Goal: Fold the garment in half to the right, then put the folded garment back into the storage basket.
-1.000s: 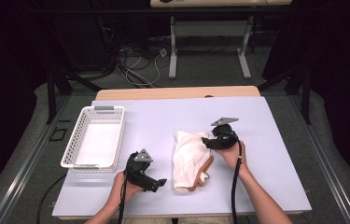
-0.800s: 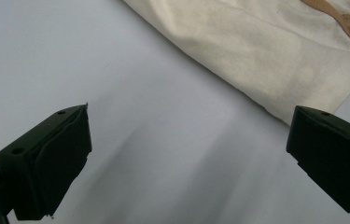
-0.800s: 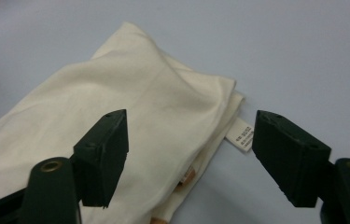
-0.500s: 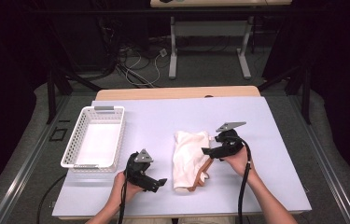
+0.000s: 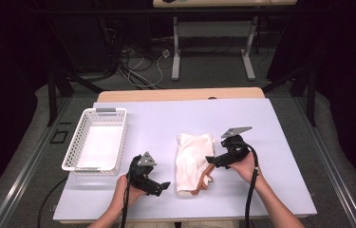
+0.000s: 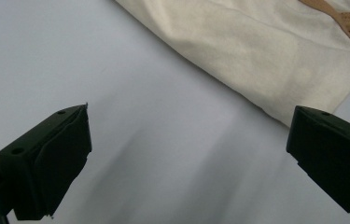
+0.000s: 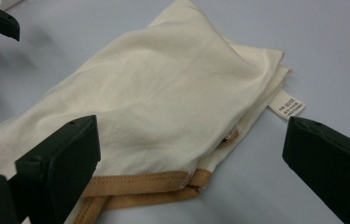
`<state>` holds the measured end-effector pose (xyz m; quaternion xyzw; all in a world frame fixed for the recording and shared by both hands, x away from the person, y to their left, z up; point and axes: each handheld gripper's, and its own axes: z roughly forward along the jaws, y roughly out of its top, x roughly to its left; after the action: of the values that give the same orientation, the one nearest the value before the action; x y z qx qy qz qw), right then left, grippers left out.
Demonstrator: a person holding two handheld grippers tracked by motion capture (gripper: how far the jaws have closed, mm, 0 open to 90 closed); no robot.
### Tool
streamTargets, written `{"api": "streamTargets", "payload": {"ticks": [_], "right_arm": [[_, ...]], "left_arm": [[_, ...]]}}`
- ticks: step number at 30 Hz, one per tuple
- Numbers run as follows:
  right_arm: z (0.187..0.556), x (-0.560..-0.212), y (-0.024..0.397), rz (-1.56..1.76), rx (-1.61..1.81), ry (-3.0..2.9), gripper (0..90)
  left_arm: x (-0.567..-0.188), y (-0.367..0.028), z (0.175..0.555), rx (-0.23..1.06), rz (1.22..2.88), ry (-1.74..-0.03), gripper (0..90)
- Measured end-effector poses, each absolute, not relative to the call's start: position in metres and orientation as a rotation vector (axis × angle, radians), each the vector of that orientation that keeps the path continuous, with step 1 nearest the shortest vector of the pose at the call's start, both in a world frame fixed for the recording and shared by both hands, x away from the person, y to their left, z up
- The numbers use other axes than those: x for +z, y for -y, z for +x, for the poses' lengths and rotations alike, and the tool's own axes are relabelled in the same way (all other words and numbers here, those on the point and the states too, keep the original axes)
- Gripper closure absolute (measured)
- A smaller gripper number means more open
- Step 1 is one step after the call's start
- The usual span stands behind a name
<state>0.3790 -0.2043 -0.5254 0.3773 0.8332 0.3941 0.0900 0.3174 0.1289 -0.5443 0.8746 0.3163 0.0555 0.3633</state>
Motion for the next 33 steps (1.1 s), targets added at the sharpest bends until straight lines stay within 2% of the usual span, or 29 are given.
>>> {"api": "streamTargets", "payload": {"ticks": [20,33], "right_arm": [[0.386,-0.527,0.205,1.135,1.187,-2.455,0.6],[0.407,-0.536,0.21,1.214,1.166,-2.41,19.2]], "left_arm": [[-0.547,-0.125,0.315,0.144,2.224,-0.827,0.1],[-0.556,-0.105,0.299,0.145,2.256,-0.759,0.4]]}}
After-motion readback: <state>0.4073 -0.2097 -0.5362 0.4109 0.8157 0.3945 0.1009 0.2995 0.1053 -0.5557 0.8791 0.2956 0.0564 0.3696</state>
